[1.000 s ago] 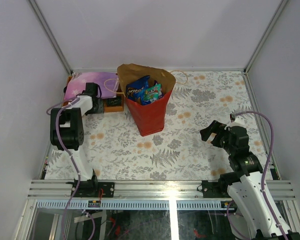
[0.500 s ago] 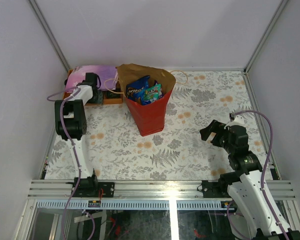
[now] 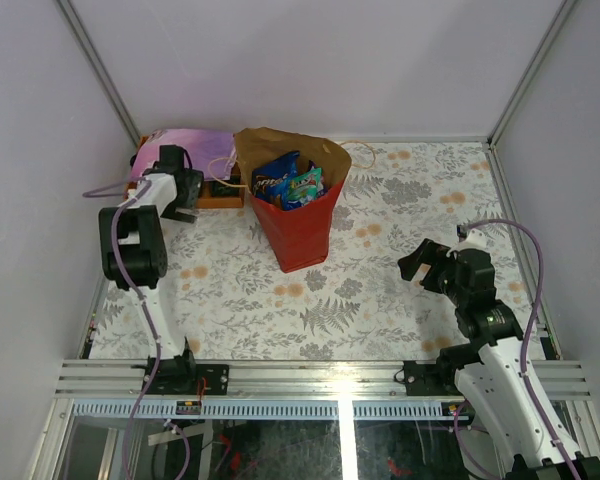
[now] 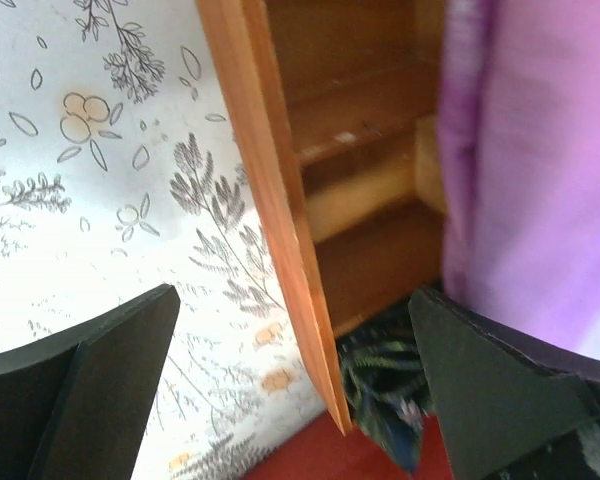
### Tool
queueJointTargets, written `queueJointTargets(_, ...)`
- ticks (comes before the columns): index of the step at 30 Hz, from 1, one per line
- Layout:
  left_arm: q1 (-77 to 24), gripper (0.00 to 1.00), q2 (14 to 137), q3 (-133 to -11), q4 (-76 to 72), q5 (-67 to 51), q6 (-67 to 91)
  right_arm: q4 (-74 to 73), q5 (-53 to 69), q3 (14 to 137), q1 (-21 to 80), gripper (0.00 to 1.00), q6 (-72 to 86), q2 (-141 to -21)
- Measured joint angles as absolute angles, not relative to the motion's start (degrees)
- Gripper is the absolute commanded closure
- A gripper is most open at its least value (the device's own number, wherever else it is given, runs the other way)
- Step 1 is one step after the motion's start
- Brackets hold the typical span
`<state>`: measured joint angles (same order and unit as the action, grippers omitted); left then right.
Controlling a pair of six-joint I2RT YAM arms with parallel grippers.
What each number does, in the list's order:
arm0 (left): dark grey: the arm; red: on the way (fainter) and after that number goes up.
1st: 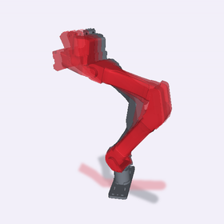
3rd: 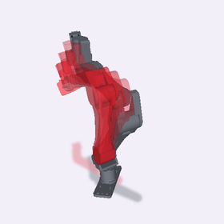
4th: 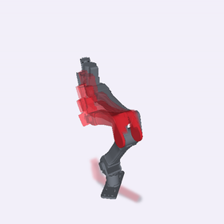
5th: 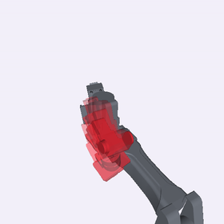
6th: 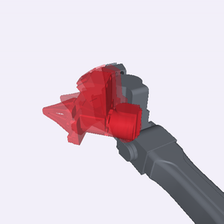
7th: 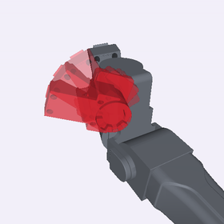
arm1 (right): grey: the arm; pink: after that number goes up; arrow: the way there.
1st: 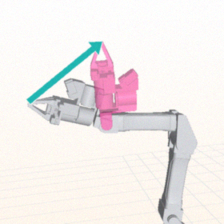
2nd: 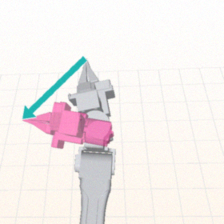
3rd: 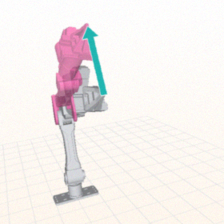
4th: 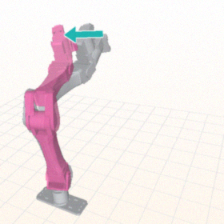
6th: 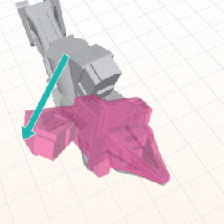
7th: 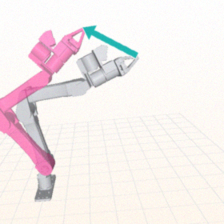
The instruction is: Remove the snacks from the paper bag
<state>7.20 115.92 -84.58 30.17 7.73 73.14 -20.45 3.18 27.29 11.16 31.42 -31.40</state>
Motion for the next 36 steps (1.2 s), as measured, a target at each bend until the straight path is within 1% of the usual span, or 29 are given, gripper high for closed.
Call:
queueJointTargets(6,7.22,0.0,106.87,-82.76,30.22,5.93,70.46,-20.29,3.7,27.27,11.16,0.01,31.38,-32.88)
queueJointTargets(12,7.25,0.0,95.94,-83.24,29.87,3.84,57.65,-20.49,2.92,27.51,11.16,0.01,31.38,-33.1)
queueJointTargets(17,7.25,0.0,83.94,-75.16,20.34,-6.96,46.81,-20.82,3.49,29.82,11.16,0.01,31.51,-33.98)
queueJointTargets(20,7.2,0.0,78.98,-71.81,18.06,-12.25,43.79,-21.65,5.1,35.29,11.16,0.01,32.86,-35.99)
queueJointTargets(23,7.25,0.0,76.95,-70.87,17.26,-14.72,42.0,-20.14,7.64,43.77,11.16,0.0,35.64,-38.39)
queueJointTargets(26,7.22,0.0,75.07,-69.97,17.26,-16.73,40.49,-14.35,11.35,50.35,11.16,0.01,40.34,-39.62)
queueJointTargets(32,6.66,0.0,72.88,-69.14,15.97,-20.82,38.65,-4.84,17.1,57.71,11.16,0.01,49.8,-43.48)
queueJointTargets(36,3.18,0.0,74.87,-72.14,16.84,-22.46,35.94,-1.61,19.18,62.48,11.16,0.01,52.16,-47.55)
